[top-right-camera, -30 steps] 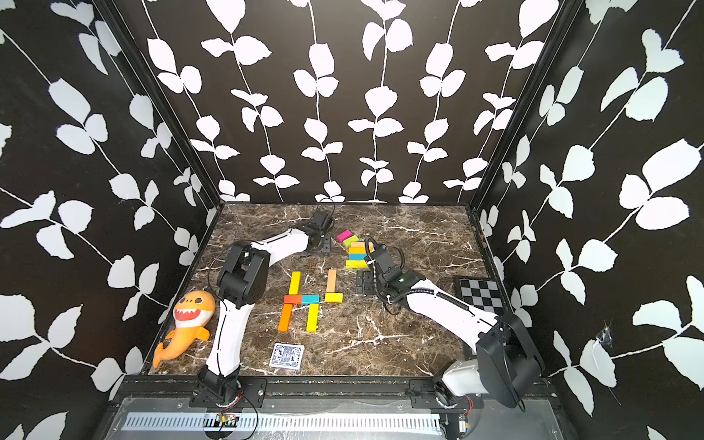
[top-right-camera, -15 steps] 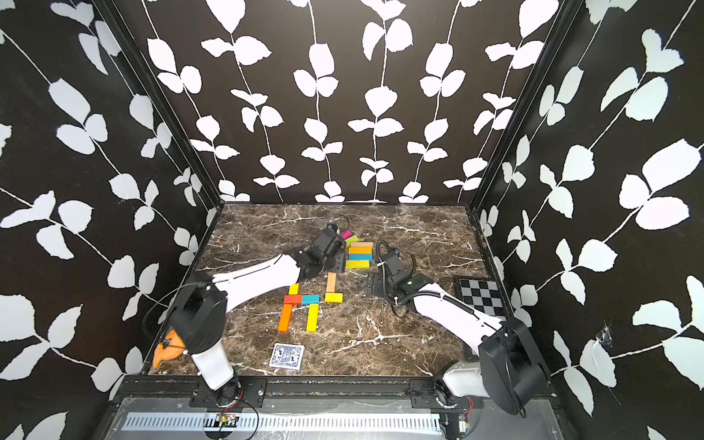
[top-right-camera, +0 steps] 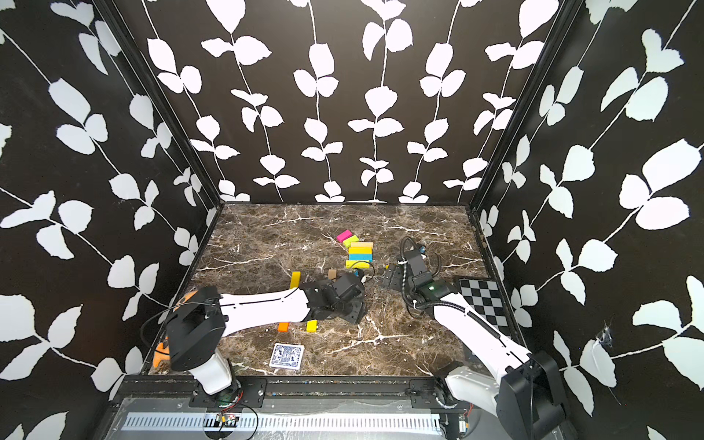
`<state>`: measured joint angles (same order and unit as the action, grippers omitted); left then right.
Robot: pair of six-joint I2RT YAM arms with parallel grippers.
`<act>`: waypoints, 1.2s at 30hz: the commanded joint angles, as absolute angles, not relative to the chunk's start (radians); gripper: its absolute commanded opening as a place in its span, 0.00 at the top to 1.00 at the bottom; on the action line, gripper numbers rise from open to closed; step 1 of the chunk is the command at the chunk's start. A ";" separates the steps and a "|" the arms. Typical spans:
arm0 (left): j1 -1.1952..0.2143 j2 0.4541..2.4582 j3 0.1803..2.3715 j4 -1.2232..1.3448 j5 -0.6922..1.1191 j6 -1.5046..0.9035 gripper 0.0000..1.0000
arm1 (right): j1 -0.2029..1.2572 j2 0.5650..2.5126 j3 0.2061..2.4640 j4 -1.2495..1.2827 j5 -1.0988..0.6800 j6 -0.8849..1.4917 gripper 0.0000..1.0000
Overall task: Assemble the letter h with building blocks
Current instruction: Place the building block at the center of the board.
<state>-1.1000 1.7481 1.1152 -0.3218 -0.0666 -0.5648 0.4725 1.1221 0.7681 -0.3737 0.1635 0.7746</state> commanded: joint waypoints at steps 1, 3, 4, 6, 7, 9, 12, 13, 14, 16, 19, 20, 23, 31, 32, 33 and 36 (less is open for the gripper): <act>-1.102 1.805 1.176 -0.371 0.011 -0.536 0.42 | 0.465 1.090 0.743 -0.379 0.189 0.808 0.11; -1.102 1.844 1.202 -0.387 0.040 -0.525 0.43 | 0.462 1.081 0.738 -0.384 0.193 0.813 0.10; -1.102 1.861 1.214 -0.399 0.040 -0.519 0.43 | 0.462 1.079 0.738 -0.387 0.195 0.816 0.11; -1.101 1.889 1.231 -0.419 0.040 -0.500 0.43 | 0.461 1.078 0.740 -0.393 0.193 0.815 0.10; -1.101 1.904 1.247 -0.441 0.033 -0.493 0.43 | 0.460 1.078 0.740 -0.395 0.192 0.815 0.10; -1.102 1.924 1.268 -0.463 0.030 -0.478 0.42 | 0.459 1.081 0.745 -0.400 0.189 0.816 0.10; -1.101 1.937 1.282 -0.476 0.029 -0.464 0.37 | 0.459 1.081 0.750 -0.408 0.187 0.816 0.10; -1.101 1.937 1.283 -0.477 0.028 -0.460 0.35 | 0.459 1.081 0.751 -0.413 0.187 0.815 0.10; -1.102 1.939 1.287 -0.479 0.030 -0.456 0.32 | 0.459 1.081 0.753 -0.416 0.184 0.813 0.10; -1.101 1.936 1.291 -0.485 0.029 -0.448 0.27 | 0.458 1.081 0.759 -0.431 0.181 0.815 0.10; -1.101 1.910 1.288 -0.477 0.017 -0.441 0.19 | 0.457 1.082 0.768 -0.450 0.161 0.812 0.09; -1.100 1.892 1.280 -0.465 0.008 -0.443 0.17 | 0.457 1.084 0.771 -0.457 0.149 0.810 0.08; -1.089 1.808 1.252 -0.420 -0.001 -0.455 0.12 | 0.456 1.092 0.781 -0.463 0.071 0.779 0.08; -1.061 1.416 1.080 -0.304 -0.170 -0.415 0.01 | 0.529 1.121 0.736 -0.468 -0.155 0.790 0.16; -1.060 1.370 1.058 -0.308 -0.201 -0.411 0.01 | 0.562 1.136 0.732 -0.465 -0.174 0.803 0.15; -1.060 1.332 1.040 -0.311 -0.220 -0.405 0.01 | 0.586 1.159 0.732 -0.467 -0.202 0.815 0.15; -1.060 1.223 0.982 -0.326 -0.266 -0.395 0.01 | 0.684 1.235 0.752 -0.479 -0.272 0.831 0.15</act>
